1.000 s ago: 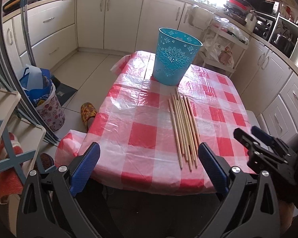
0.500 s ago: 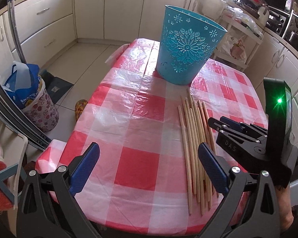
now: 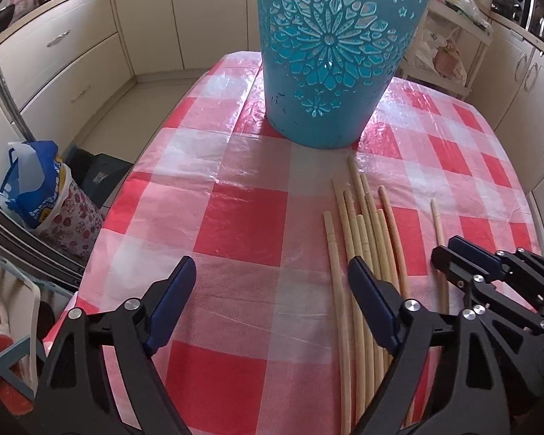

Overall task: Organize utensils
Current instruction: 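Grasp one wooden chopstick with the right tool while the left tool grasps another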

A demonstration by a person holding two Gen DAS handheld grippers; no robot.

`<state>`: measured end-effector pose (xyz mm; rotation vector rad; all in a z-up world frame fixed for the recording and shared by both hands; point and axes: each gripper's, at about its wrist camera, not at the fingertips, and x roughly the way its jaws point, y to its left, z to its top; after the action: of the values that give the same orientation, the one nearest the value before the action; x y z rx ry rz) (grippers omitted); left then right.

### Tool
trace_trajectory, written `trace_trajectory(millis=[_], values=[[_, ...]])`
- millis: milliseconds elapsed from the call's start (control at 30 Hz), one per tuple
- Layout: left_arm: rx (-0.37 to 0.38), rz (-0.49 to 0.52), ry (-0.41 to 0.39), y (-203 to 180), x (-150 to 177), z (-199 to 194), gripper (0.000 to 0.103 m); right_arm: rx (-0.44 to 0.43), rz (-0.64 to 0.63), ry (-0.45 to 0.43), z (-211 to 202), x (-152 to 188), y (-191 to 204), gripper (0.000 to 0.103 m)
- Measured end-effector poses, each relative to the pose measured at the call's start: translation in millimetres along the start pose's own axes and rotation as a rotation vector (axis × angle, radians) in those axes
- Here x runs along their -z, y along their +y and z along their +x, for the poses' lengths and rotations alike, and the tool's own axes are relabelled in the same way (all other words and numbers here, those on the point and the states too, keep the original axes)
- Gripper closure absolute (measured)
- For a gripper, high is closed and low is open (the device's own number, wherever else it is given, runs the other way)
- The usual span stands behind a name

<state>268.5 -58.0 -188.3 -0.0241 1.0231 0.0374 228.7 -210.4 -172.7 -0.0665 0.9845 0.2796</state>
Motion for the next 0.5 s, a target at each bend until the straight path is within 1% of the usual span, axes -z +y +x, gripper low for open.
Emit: trace_trajectory(millis=[33,100,233,267,300,333,367,400,433,467,500], values=[[-0.001,-0.004,0.01,0,-1,4,0.027,-0.008,0.007,0.0,0,0,-2,0.084],[-0.016,0.003,0.0,-2,-1,7,0.028,-0.014,0.011,0.001,0,-2,-2,0.084],[-0.045,0.065,-0.012,-13,-3,11,0.034,-0.022,0.007,-0.005,1,-2,-2,0.084],[-0.031,0.078,-0.016,-16,-4,11,0.04,-0.025,0.006,-0.005,1,-3,-3,0.084],[-0.016,0.086,-0.019,-16,-4,10,0.044,-0.028,0.003,-0.004,1,-3,-3,0.084],[-0.003,0.099,-0.019,-18,-6,10,0.051,-0.031,-0.001,-0.003,1,-3,-3,0.085],[0.017,0.114,-0.019,-20,-7,10,0.063,-0.037,-0.006,0.0,1,-2,-3,0.089],[0.071,0.132,-0.02,-21,-8,9,0.071,-0.048,-0.005,0.004,0,-2,-5,0.091],[0.139,0.143,-0.009,-22,-10,9,0.083,-0.063,0.001,0.009,0,-2,-6,0.091],[0.167,0.151,0.004,-22,-12,10,0.085,-0.081,0.012,0.016,0,-3,-10,0.092],[0.17,0.167,0.012,-22,-14,10,0.085,-0.092,0.021,0.023,0,-3,-12,0.093]])
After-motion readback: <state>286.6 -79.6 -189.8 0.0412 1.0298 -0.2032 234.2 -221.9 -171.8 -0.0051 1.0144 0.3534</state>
